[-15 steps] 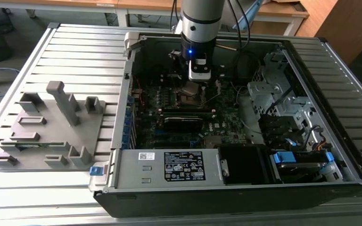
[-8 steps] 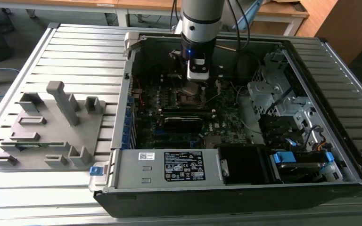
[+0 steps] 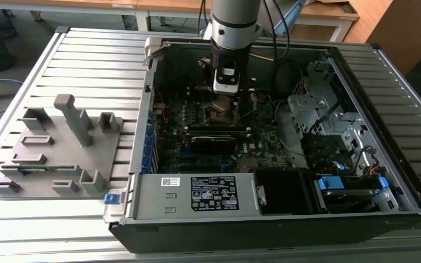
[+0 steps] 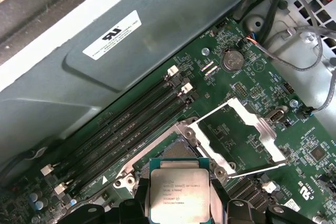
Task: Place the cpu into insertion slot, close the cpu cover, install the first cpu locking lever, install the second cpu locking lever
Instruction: 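Place the cpu into insertion slot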
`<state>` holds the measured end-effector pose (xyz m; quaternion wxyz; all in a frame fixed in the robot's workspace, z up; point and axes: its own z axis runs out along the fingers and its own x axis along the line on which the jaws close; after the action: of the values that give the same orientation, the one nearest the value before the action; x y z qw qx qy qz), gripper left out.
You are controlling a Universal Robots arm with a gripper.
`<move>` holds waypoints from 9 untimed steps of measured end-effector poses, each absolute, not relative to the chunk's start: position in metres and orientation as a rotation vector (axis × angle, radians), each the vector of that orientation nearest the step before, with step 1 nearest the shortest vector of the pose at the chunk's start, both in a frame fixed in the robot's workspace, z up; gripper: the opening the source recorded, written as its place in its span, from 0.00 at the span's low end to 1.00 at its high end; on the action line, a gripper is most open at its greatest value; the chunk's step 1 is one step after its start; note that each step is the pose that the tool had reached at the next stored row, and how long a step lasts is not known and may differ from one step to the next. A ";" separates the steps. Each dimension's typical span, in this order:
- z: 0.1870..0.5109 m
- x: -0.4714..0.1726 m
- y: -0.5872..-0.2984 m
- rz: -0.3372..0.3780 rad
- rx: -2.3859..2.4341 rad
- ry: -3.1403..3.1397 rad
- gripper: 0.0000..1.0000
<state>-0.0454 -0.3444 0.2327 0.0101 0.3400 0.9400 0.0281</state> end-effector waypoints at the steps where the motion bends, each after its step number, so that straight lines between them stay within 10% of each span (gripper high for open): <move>1: 0.233 -0.045 -0.344 0.088 1.062 2.934 0.54; 9: 0.233 -0.045 -0.344 0.088 1.062 2.934 0.54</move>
<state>-0.0454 -0.3444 0.2327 0.0101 0.3402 0.9399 0.0281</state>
